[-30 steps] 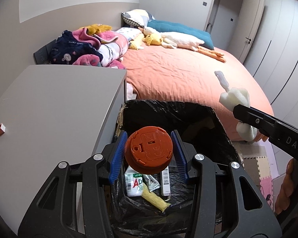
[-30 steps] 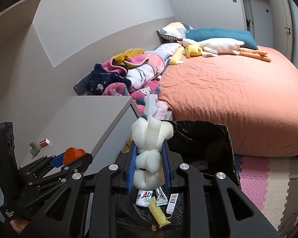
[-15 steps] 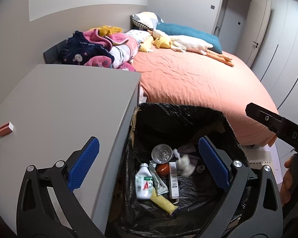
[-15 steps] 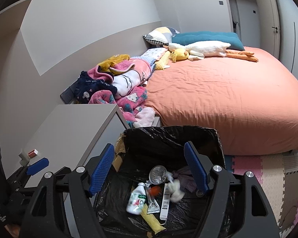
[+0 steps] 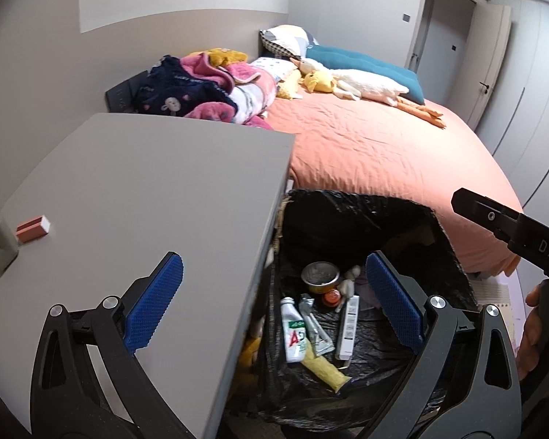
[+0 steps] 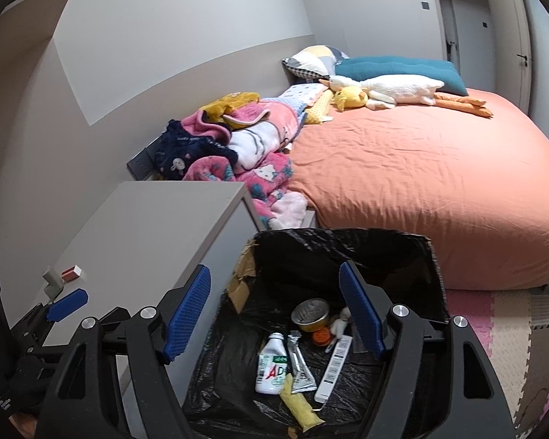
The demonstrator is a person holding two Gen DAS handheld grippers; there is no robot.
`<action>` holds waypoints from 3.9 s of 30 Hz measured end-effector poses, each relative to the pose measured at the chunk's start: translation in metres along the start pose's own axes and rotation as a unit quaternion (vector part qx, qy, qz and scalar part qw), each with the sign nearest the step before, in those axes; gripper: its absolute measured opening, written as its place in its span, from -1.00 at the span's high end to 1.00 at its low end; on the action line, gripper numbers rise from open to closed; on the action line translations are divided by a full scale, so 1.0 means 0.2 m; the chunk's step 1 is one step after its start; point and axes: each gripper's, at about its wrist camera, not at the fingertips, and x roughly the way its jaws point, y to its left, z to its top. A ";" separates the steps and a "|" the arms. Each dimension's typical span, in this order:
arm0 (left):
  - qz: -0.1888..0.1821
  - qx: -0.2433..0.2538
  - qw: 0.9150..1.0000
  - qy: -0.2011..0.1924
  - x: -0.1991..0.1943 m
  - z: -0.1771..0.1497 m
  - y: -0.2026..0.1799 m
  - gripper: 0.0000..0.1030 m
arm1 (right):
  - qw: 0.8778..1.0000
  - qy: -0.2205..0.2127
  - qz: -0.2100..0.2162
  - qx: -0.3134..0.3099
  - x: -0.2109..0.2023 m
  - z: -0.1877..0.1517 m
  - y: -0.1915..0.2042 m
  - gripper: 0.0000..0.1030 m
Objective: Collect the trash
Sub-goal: 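Open both tools over the bin to drop the cap and foam, then move both open tools back toward the foam corner and pink block, then grasp the grey-green foam corner with the left tool while the right tool grasps the pink block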
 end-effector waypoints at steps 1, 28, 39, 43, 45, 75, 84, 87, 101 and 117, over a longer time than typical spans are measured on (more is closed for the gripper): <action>0.002 -0.003 1.000 0.000 -0.01 0.00 0.02 -0.88 | 1.000 0.000 0.001 -0.002 0.01 0.00 0.02 -0.43; 0.096 -0.095 0.991 -0.014 -0.19 -0.14 0.73 -0.88 | 0.989 0.033 0.106 -0.095 0.24 -0.06 0.78 -0.43; 0.128 -0.124 0.984 -0.013 -0.22 -0.22 1.02 -0.88 | 0.980 0.058 0.140 -0.131 0.36 -0.11 1.09 -0.43; 0.141 -0.133 0.981 -0.015 -0.22 -0.23 1.12 -0.88 | 0.975 0.067 0.150 -0.146 0.41 -0.12 1.20 -0.43; 0.148 -0.137 0.979 -0.014 -0.22 -0.24 1.18 -0.88 | 0.973 0.072 0.156 -0.153 0.44 -0.13 1.25 -0.43; 0.178 -0.145 0.973 0.028 0.10 -0.17 1.67 -0.21 | 0.951 0.130 0.192 -0.204 0.86 -0.16 1.75 -0.43; 0.192 -0.179 0.965 0.006 -0.01 -0.21 1.79 -0.16 | 0.941 0.138 0.189 -0.245 0.93 -0.24 1.90 -0.43; 0.199 -0.186 0.962 0.000 -0.06 -0.21 1.82 -0.16 | 0.936 0.145 0.188 -0.261 0.95 -0.27 1.96 -0.43; 0.214 -0.226 0.950 -0.020 -0.19 -0.25 1.96 -0.16 | 0.929 0.149 0.161 -0.298 1.05 -0.36 2.14 -0.42; 0.207 -0.206 0.956 -0.017 -0.18 -0.23 1.87 -0.16 | 0.926 0.139 0.181 -0.302 0.97 -0.31 2.08 0.62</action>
